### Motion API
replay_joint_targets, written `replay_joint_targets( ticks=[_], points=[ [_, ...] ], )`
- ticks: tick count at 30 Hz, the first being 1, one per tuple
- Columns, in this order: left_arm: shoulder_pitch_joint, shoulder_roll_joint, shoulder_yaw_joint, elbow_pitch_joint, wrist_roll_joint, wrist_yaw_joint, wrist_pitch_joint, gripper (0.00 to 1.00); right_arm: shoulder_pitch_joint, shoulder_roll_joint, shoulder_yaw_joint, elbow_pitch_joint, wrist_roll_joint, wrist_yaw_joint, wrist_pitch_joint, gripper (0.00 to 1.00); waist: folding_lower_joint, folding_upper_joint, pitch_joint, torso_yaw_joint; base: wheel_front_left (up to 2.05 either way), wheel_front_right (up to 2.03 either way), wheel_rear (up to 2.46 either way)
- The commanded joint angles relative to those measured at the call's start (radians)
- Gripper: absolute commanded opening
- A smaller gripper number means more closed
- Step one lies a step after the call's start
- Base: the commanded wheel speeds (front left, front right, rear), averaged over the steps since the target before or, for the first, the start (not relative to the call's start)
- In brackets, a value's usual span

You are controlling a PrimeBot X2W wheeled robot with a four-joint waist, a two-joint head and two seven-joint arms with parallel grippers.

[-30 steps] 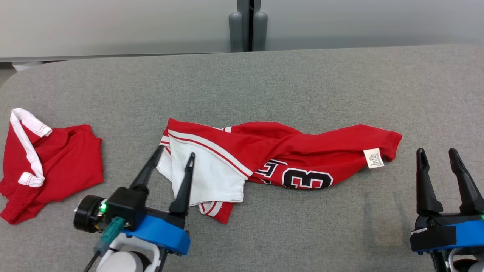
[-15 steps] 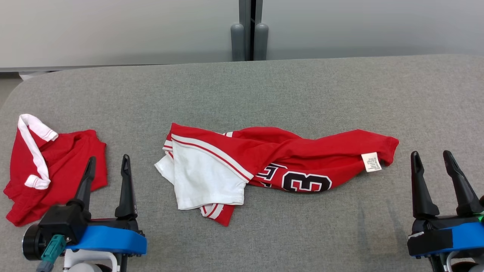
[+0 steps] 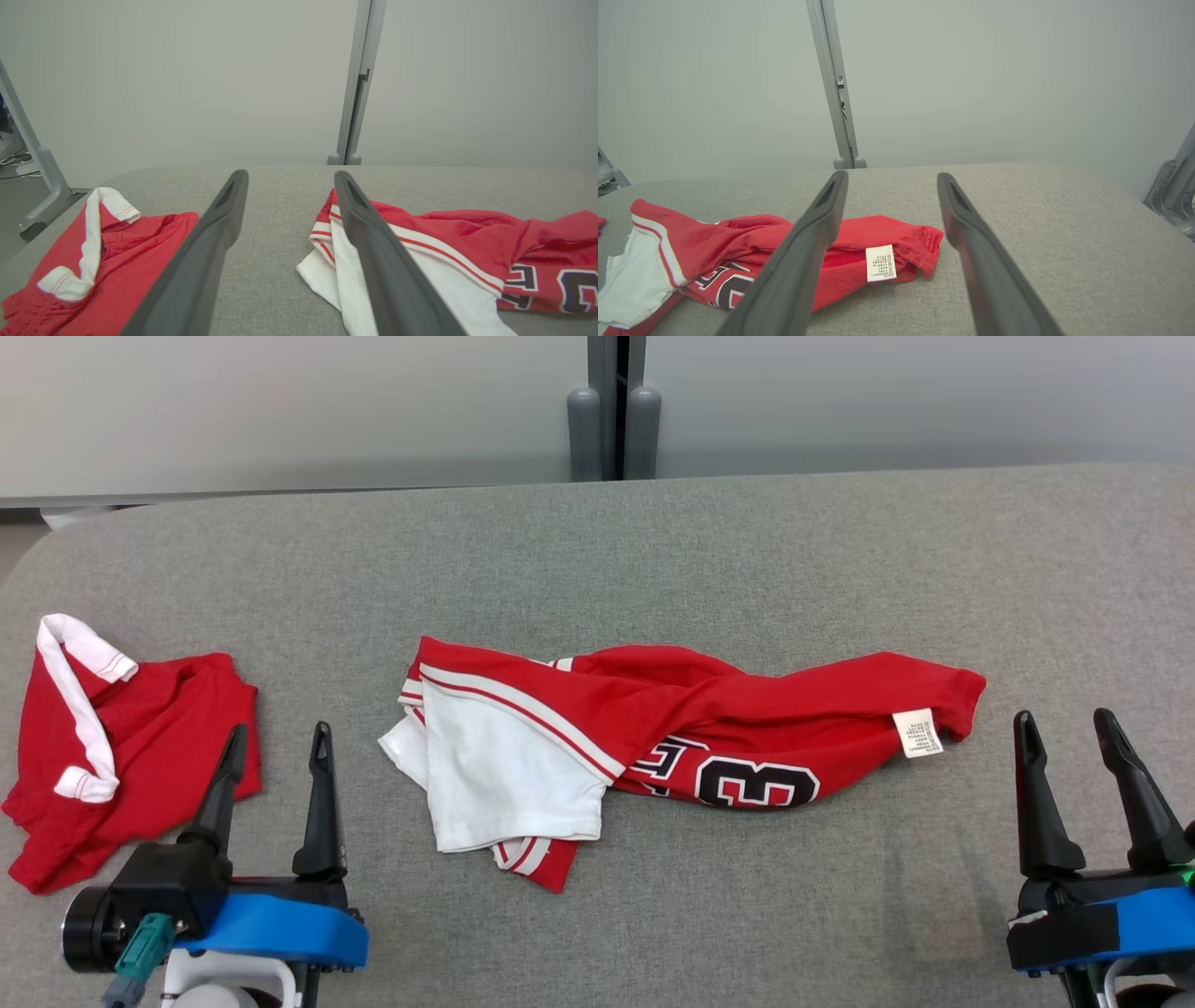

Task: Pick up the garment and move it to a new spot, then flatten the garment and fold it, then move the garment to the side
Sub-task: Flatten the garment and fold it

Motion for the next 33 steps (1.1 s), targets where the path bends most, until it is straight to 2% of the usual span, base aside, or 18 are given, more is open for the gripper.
replay_joint_targets(
  ticks=[1, 4, 9, 15, 20, 22, 24, 33],
  points=[
    [-0.031, 0.006, -0.009, -0.002, 0.014, -0.009, 0.006, 1.0, 0.001, -0.004, -0.002, -0.005, -0.005, 0.0, 0.002, 1.0, 0.0, 0.0, 0.01, 0.003, 0.0, 0.0, 0.0],
    [-0.057, 0.0, -0.046, 0.016, 0.019, -0.035, 0.038, 1.0, -0.009, -0.003, -0.003, -0.004, -0.004, 0.0, 0.001, 1.0, 0.0, 0.0, 0.029, 0.004, 0.0, 0.0, 0.0],
    [-0.084, -0.031, -0.115, 0.116, -0.029, -0.096, 0.149, 1.0, -0.016, -0.002, 0.001, 0.013, -0.002, 0.0, 0.001, 1.0, 0.0, 0.0, 0.056, 0.0, 0.0, 0.0, 0.0],
    [-0.096, -0.07, -0.15, 0.257, -0.095, -0.154, 0.213, 1.0, -0.02, 0.001, 0.004, 0.033, 0.005, 0.0, -0.004, 1.0, 0.0, 0.0, 0.072, -0.012, 0.0, 0.0, 0.0],
    [-0.12, -0.075, -0.169, 0.326, -0.112, -0.183, 0.259, 1.0, -0.025, 0.001, -0.002, 0.044, 0.003, 0.0, -0.004, 1.0, 0.0, 0.0, 0.08, -0.016, 0.0, 0.0, 0.0],
    [-0.134, -0.083, -0.176, 0.365, -0.118, -0.193, 0.268, 0.74, -0.029, 0.001, -0.008, 0.054, 0.002, 0.0, -0.003, 1.0, 0.0, 0.0, 0.084, -0.02, 0.0, 0.0, 0.0],
    [-0.143, -0.088, -0.181, 0.383, -0.122, -0.201, 0.273, 0.0, -0.028, -0.001, -0.015, 0.062, 0.0, 0.0, -0.001, 1.0, 0.0, 0.0, 0.085, -0.022, 0.0, 0.0, 0.0],
    [-0.172, -0.092, -0.184, 0.411, -0.121, -0.212, 0.255, 0.0, -0.044, -0.034, -0.079, 0.188, -0.001, 0.0, 0.005, 1.0, 0.0, 0.0, 0.099, -0.022, 0.0, 0.0, 0.0]
  ],
)
